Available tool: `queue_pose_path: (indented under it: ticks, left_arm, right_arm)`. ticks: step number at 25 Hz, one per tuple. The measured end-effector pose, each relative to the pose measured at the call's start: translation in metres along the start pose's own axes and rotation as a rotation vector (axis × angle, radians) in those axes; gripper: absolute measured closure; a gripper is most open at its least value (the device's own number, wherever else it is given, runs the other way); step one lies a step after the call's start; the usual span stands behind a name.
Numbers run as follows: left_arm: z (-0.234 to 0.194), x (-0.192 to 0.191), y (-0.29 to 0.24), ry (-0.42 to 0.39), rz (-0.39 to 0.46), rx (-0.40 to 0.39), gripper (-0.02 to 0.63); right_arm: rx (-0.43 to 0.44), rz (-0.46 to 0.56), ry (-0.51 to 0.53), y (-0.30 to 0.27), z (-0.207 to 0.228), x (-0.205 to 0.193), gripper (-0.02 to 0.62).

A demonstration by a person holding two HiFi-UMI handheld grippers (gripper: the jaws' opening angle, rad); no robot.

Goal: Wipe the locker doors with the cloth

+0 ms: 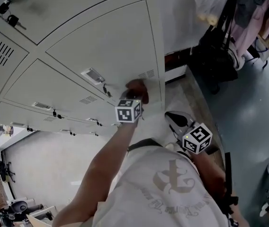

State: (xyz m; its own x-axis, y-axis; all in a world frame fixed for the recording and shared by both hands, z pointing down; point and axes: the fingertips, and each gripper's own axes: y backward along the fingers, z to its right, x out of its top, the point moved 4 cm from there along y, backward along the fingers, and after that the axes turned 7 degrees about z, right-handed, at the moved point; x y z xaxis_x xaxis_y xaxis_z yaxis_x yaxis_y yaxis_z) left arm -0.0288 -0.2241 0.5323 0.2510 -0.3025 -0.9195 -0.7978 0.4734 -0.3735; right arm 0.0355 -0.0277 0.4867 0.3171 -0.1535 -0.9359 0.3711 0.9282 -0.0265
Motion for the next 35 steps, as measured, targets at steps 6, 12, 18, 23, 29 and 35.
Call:
queue_pose_path:
  ticks: [6, 12, 18, 23, 29, 35]
  left_arm:
    - [-0.03, -0.012, 0.025, 0.034, -0.014, 0.009, 0.525]
    - [-0.054, -0.019, 0.048, 0.043, -0.022, 0.024, 0.525]
    - [-0.078, -0.025, 0.073, 0.063, -0.017, 0.044, 0.523]
    - [-0.094, -0.017, 0.093, 0.06, -0.007, 0.03, 0.523]
    - [-0.102, 0.008, 0.121, 0.021, 0.043, 0.066, 0.523]
    - [-0.088, 0.051, 0.133, -0.085, 0.07, 0.039, 0.523]
  right_arm:
    - [0.008, 0.001, 0.011, -0.019, -0.009, 0.002, 0.588]
    - [0.023, -0.018, 0.009, -0.037, -0.019, -0.001, 0.588]
    - [0.046, -0.032, 0.006, -0.052, -0.03, -0.001, 0.588]
    - [0.059, -0.045, 0.001, -0.062, -0.036, -0.005, 0.588]
    - [0.057, -0.044, -0.004, -0.067, -0.037, -0.004, 0.588]
    - [0.046, -0.044, -0.011, -0.068, -0.039, -0.006, 0.588]
